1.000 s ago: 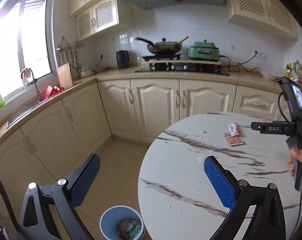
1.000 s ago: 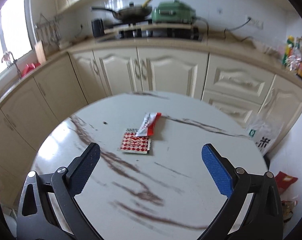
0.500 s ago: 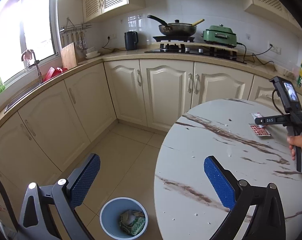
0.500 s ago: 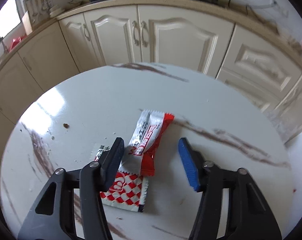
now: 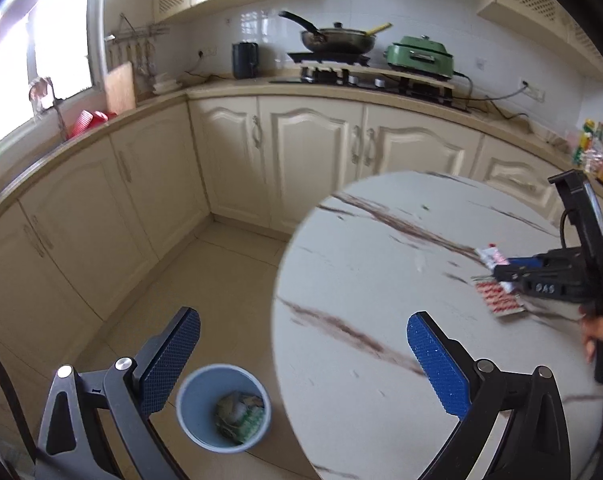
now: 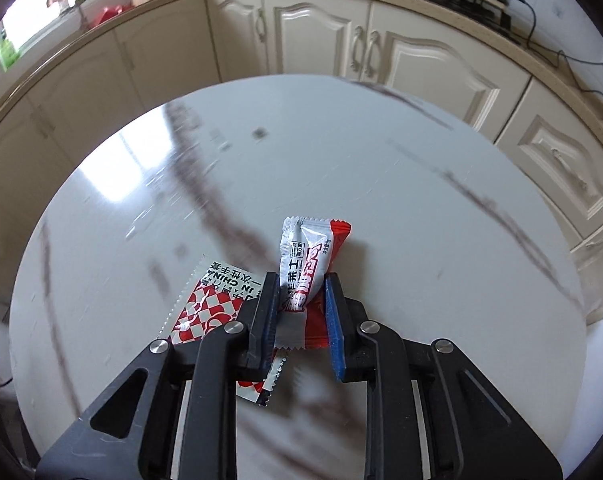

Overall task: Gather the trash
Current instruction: 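Close the right tool on the white-red bar wrapper on the table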

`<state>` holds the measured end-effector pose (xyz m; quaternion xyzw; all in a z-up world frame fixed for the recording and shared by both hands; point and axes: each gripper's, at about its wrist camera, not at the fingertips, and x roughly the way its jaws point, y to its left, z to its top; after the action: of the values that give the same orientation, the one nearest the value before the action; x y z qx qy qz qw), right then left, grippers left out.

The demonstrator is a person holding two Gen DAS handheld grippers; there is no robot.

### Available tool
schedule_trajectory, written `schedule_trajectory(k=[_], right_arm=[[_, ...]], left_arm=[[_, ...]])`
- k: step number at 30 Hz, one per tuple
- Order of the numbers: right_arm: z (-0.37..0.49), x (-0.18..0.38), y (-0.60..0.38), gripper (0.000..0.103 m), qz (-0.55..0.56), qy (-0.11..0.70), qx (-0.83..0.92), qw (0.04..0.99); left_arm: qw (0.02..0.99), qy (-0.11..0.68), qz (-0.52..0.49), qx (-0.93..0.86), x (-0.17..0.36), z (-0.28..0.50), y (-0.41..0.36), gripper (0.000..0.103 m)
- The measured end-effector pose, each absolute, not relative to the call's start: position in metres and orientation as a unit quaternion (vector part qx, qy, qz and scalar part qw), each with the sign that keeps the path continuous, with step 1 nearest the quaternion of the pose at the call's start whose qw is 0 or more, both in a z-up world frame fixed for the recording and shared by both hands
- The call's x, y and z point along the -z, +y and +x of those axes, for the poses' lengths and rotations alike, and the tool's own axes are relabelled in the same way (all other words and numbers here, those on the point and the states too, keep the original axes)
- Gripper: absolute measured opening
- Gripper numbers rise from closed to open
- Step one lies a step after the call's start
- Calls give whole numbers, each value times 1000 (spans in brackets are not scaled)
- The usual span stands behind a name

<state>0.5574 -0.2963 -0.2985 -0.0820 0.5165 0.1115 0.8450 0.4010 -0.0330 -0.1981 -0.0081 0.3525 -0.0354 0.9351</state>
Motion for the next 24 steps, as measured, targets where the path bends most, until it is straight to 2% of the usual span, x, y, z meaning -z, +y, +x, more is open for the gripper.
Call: schedule_trajectory(k=[7, 9, 11, 19, 22, 24], right_arm=[[458, 299, -235, 22, -54, 505, -185, 841], [435, 297, -217, 18, -48, 496, -215, 840], [421, 292, -217, 14, -50, 486, -199, 850], [388, 292, -231, 14, -41, 485, -173, 857], [382, 282, -226, 28, -63, 462, -177, 867], [385, 279, -222, 49, -83, 458, -182, 866]], left_arm=[[927, 373, -26, 28, 211, 352, -29, 102], [923, 380, -42, 25, 213, 336, -19, 102], [920, 387, -56, 22, 214, 321, -12, 102], [904, 414, -93, 44, 216, 289, -6, 102], [905, 416, -84, 42, 210, 280, -4, 102], [905, 414, -86, 41, 206, 276, 1, 102]])
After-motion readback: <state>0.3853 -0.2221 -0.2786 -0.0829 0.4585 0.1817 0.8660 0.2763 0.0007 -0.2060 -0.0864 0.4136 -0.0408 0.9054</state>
